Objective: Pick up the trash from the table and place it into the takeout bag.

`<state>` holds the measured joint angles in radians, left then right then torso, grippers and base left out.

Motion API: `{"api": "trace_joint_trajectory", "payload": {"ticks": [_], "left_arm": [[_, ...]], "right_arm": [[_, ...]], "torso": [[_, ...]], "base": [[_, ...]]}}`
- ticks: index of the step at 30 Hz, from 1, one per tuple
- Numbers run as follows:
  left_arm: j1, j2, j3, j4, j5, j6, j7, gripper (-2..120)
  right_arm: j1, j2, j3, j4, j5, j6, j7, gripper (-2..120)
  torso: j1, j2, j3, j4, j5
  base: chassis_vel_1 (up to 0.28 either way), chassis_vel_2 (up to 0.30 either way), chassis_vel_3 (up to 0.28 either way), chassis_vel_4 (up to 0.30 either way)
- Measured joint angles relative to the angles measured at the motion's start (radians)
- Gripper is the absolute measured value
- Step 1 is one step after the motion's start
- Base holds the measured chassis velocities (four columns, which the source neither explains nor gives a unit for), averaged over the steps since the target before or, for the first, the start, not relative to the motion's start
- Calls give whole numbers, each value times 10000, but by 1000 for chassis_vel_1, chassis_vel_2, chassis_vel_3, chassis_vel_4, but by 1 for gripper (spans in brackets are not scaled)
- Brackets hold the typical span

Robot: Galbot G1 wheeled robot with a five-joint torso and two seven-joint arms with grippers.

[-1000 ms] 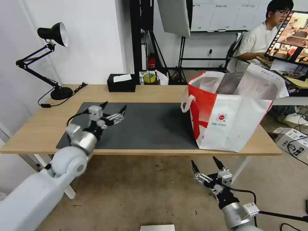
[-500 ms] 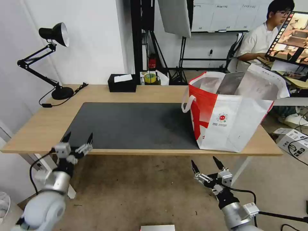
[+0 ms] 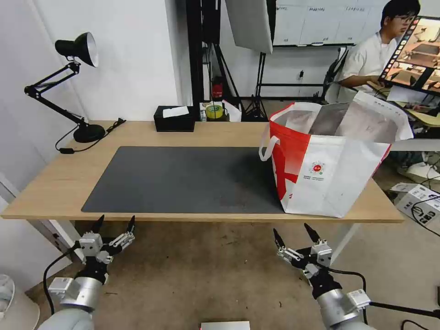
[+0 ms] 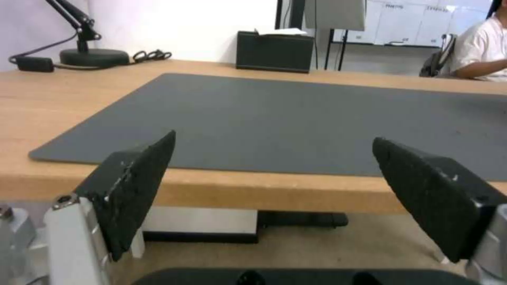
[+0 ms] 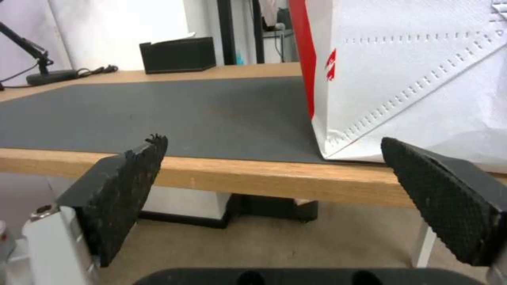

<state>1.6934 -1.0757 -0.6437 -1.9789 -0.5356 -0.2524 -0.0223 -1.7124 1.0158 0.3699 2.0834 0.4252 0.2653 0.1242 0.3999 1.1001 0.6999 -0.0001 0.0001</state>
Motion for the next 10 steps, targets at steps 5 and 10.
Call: {"api": "trace_joint_trajectory", "payload": {"ticks": [5,10], "left_arm": [[130,-15,-11,-6,33,-13,44,100],[245,-157,28,-30,169,-14,65,100]], "right_arm": [[0,0,0,0,0,0,0,100],[0,0,0,0,0,0,0,100]], "torso": [[0,0,0,0,0],[1,-2,0,0,-1]], "base": [[0,0,0,0],[0,0,0,0]]}}
